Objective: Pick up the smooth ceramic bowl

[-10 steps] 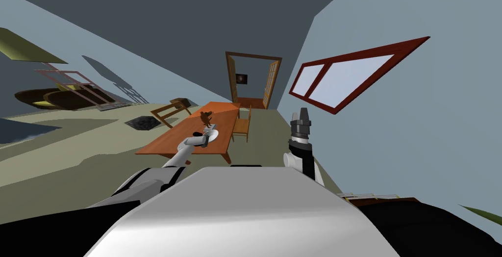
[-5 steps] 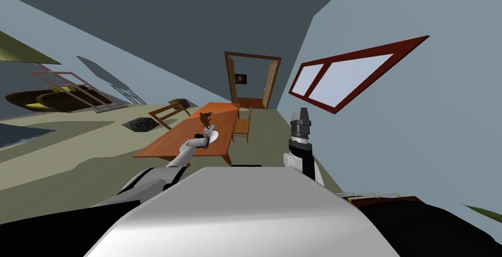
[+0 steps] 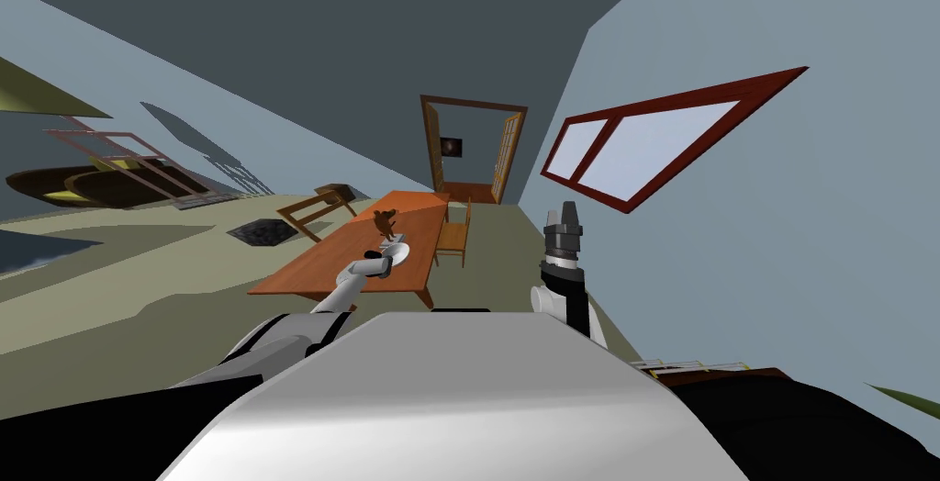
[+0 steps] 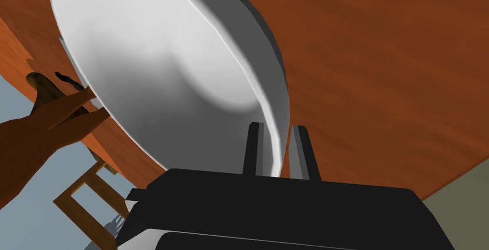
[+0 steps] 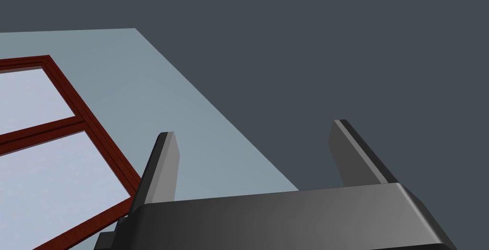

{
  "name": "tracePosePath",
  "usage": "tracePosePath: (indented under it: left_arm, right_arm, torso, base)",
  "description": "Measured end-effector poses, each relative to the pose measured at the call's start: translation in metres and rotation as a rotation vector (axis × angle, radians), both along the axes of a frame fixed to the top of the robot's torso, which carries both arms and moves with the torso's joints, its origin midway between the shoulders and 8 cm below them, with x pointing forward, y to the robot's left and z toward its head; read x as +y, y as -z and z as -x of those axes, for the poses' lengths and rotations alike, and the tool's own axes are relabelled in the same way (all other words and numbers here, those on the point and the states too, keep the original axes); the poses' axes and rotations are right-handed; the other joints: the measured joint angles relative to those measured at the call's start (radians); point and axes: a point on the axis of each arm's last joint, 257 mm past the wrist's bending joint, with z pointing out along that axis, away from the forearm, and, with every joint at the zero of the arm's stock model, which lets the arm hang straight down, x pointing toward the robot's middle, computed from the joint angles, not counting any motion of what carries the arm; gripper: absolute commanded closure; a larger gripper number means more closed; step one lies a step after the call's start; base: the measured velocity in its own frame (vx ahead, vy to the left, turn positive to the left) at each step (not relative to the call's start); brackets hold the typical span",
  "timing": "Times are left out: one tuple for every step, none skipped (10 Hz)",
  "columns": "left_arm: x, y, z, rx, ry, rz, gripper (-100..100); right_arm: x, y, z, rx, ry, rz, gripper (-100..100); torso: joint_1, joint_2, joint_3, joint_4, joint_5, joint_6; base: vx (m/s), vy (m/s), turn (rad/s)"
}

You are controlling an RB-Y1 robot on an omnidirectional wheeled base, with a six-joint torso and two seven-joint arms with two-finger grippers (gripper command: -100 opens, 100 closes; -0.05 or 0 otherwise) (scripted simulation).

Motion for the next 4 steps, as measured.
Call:
tracePosePath:
  left_arm:
    - [0.0,0.0,0.0,0.0,0.0,0.0,100]
    - [0.001,-0.006,-0.003,-0.003,0.003,-0.001,100]
    - [0.004,-0.013,-0.005,-0.004,0.005,-0.001,100]
    - [0.005,-0.013,-0.004,-0.002,0.006,-0.001,0]
  right_arm:
    - [0.0,0.0,0.0,0.0,0.0,0.0,0]
    - [0.0,0.0,0.0,0.0,0.0,0.0,0]
    - [0.0,0.0,0.0,0.0,0.0,0.0,0]
    - [0.0,0.0,0.0,0.0,0.0,0.0,0]
  torso:
    - [0.0,0.0,0.0,0.0,0.0,0.0]
    - [-0.002,0.002,0.001,0.001,-0.001,0.0]
    - [-0.004,0.003,0.002,0.001,-0.002,0.0]
    - [-0.003,0.002,0.002,0.001,-0.001,0.0]
  base:
    - [-0.019,-0.03,0.049]
    - [-0.035,-0.057,0.051]
    - [-0.016,-0.026,0.014]
    - [0.0,0.0,0.0]
